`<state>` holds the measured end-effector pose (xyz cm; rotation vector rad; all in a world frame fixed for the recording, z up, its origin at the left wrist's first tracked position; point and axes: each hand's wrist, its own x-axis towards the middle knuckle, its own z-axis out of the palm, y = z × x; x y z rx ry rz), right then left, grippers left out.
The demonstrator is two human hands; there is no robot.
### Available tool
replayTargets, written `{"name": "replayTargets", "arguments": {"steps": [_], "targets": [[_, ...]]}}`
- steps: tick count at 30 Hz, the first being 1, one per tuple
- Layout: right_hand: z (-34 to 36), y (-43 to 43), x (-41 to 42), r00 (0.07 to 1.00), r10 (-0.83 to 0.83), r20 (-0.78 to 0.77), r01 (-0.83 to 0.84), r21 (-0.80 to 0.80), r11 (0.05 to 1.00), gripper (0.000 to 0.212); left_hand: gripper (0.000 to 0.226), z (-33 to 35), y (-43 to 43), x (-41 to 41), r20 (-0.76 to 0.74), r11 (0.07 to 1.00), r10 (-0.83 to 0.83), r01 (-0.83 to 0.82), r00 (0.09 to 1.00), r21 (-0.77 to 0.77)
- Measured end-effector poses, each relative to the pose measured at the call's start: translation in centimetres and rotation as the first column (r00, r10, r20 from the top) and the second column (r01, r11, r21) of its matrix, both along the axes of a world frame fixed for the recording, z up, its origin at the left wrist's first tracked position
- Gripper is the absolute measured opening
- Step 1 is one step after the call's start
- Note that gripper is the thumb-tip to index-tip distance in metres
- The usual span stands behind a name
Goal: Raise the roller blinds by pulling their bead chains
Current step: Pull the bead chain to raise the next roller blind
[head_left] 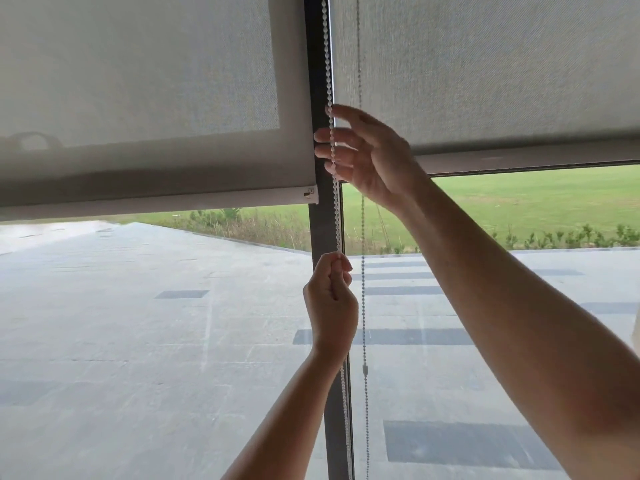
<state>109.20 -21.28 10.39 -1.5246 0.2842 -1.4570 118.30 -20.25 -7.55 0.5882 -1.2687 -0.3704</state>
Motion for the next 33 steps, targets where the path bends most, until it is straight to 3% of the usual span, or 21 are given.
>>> {"name": "replayTargets", "arguments": {"steps": [4, 8, 17, 33], "targets": [[3.7, 0.7, 2.5, 0.982, 0.127, 0.137, -0.117, -0.074, 0.990, 0.024, 0.033, -0.4, 0.3, -0.1, 0.009, 1.000, 0.007, -0.007, 1.000, 0.000], [2.8, 0.8, 2.7, 0.955, 0.106, 0.278, -0.089, -0.072, 0.993, 0.029, 0.029, -1.2, 0.6, -0.1, 0.049, 1.000, 0.031, -0.030, 0.998, -0.007], [-1.0, 1.1, 1.0, 0.957, 0.033, 0.288, -0.031, -0.011, 0.999, 0.026, 0.029, -4.8, 1.4, -1.0, 0.109, 0.999, 0.016, -0.021, 0.994, 0.042], [0.0, 1.2, 0.1, 0.968, -0.092, 0.232, 0.103, -0.034, 0.994, 0.024, 0.028, -3.5, 2.4, -3.0, 0.031, 0.997, -0.046, 0.044, 0.998, 0.058]]}}
